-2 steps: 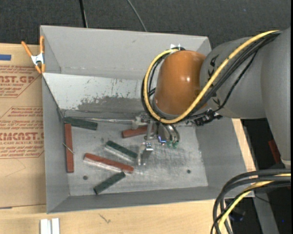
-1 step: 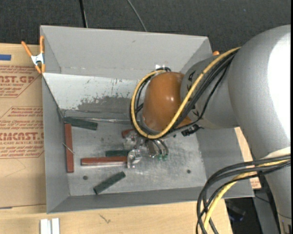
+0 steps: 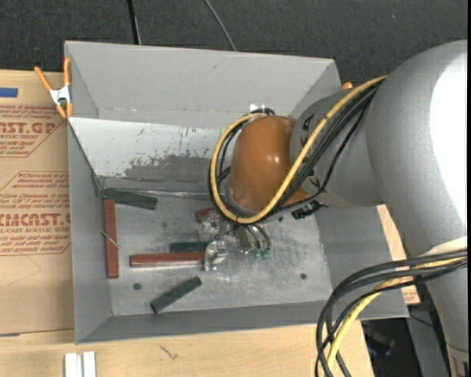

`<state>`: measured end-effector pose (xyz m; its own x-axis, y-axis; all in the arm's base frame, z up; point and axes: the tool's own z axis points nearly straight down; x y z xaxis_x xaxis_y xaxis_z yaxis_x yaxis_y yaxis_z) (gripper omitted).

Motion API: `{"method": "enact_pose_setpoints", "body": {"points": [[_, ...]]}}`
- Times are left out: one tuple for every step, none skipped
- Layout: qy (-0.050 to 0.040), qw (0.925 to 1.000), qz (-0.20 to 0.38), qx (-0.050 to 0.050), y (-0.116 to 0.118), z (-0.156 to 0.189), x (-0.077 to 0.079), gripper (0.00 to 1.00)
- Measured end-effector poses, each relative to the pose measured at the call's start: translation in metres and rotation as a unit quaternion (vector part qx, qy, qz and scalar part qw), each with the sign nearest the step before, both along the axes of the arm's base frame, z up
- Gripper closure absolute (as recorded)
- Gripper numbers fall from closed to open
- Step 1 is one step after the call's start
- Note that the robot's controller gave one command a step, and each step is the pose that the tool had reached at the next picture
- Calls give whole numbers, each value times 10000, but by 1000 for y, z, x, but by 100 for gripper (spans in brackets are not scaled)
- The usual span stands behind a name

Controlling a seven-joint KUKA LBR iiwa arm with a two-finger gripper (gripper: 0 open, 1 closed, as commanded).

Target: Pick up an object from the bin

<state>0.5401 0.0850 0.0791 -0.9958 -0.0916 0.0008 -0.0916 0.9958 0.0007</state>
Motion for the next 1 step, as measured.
{"method": "enact_pose_setpoints", "body": {"points": [[-46,9999,-106,7,9,196,1,100]]}}
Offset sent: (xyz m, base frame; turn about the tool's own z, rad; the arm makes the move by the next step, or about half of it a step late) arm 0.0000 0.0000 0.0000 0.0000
